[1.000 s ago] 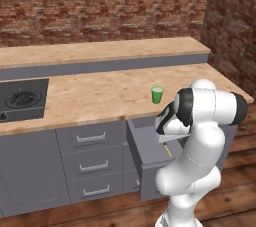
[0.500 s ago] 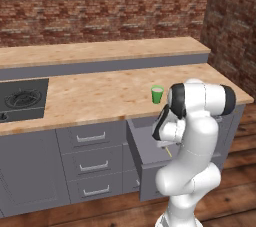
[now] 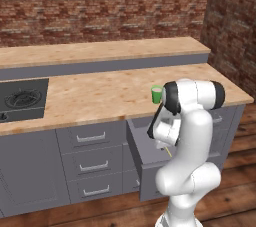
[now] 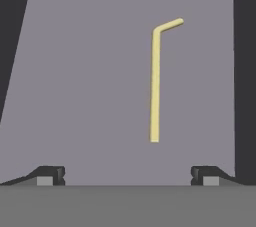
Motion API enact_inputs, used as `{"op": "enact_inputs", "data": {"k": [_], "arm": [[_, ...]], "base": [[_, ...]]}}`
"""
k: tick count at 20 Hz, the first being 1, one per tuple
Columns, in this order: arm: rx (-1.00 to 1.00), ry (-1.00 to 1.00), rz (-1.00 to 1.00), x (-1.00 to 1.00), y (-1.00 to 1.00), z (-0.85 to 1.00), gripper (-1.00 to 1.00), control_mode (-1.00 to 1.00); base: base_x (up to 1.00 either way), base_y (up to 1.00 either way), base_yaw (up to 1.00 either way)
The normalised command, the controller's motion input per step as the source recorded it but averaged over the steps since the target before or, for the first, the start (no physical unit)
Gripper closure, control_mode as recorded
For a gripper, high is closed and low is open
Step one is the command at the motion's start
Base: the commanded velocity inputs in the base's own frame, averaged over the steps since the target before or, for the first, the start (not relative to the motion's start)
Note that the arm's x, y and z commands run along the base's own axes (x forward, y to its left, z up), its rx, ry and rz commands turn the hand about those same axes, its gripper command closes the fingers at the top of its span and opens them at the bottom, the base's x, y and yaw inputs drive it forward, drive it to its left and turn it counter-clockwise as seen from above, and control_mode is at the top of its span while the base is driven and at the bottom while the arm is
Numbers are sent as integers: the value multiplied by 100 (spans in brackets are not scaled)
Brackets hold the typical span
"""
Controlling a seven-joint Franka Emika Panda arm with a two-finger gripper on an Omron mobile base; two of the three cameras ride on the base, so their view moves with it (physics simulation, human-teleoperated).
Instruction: Pick up the straw from the right drawer and put it inside the smoothie cup.
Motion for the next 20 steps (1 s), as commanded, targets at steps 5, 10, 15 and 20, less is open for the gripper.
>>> {"op": "enact_inputs", "data": {"k": [5,10,15,20], "arm": [[3,-1,0,10,-19,-13,-100,-100],[1,-2,0,6,-11,-14,-100,-100],[0,-1,0,12,0,-13,-100,-100],[0,0,0,19,0,-12,-100,-100]], "base": [[0,0,0],[0,0,0],[0,0,0],[0,0,0]]}}
